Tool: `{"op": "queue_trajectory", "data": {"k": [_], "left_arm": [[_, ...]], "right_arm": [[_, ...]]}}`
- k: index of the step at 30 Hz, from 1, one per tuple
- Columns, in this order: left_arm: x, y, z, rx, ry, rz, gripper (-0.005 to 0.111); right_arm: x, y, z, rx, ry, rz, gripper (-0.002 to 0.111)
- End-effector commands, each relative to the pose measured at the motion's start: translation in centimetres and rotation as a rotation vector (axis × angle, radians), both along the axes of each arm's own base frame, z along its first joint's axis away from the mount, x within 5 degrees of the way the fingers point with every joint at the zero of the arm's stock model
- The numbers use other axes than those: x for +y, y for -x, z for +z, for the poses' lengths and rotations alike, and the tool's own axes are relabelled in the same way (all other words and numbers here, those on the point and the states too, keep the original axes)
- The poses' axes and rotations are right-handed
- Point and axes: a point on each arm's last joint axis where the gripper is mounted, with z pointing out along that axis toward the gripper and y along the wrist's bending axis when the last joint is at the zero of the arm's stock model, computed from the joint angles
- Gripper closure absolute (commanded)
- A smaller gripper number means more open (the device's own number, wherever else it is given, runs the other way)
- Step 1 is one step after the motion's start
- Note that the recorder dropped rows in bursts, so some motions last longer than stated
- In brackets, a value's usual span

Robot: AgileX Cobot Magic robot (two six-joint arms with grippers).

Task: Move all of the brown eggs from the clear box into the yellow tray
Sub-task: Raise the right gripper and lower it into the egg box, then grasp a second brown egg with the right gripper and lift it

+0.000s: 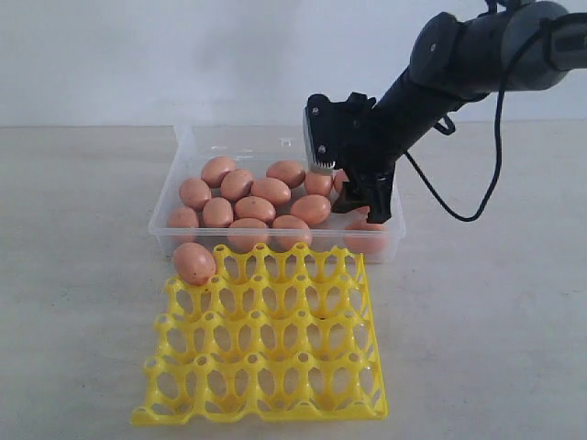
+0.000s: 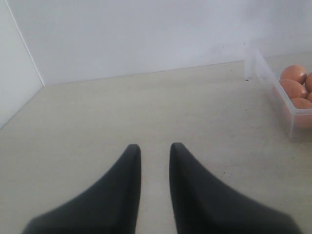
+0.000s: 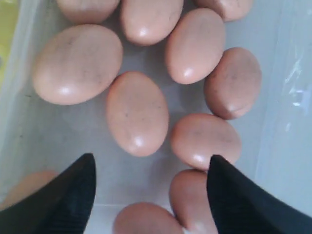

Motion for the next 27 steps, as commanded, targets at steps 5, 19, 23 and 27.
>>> {"op": "queue_trajectory", "data": {"k": [5,19,23,27], "left_arm": [[0.0,0.0,-0.1,-0.001,0.004,0.002,0.085],[0.0,0.0,-0.1,-0.001,0.004,0.002,0.085],[0.0,0.0,-0.1,-0.001,0.004,0.002,0.085],[0.0,0.0,-0.1,-0.001,0.004,0.002,0.085]], "right_arm": [[0.7,-1.0,-1.5,-0.104,0.016,0.061,0.049],[2.6,-0.6,-5.0,-0.096,0.042,0.157,0.049],[2.6,-0.9,-5.5,-0.115,0.05,0.152,0.049],[2.6,-0.9,-5.5,-0.114,0.049,0.15,0.068]]}}
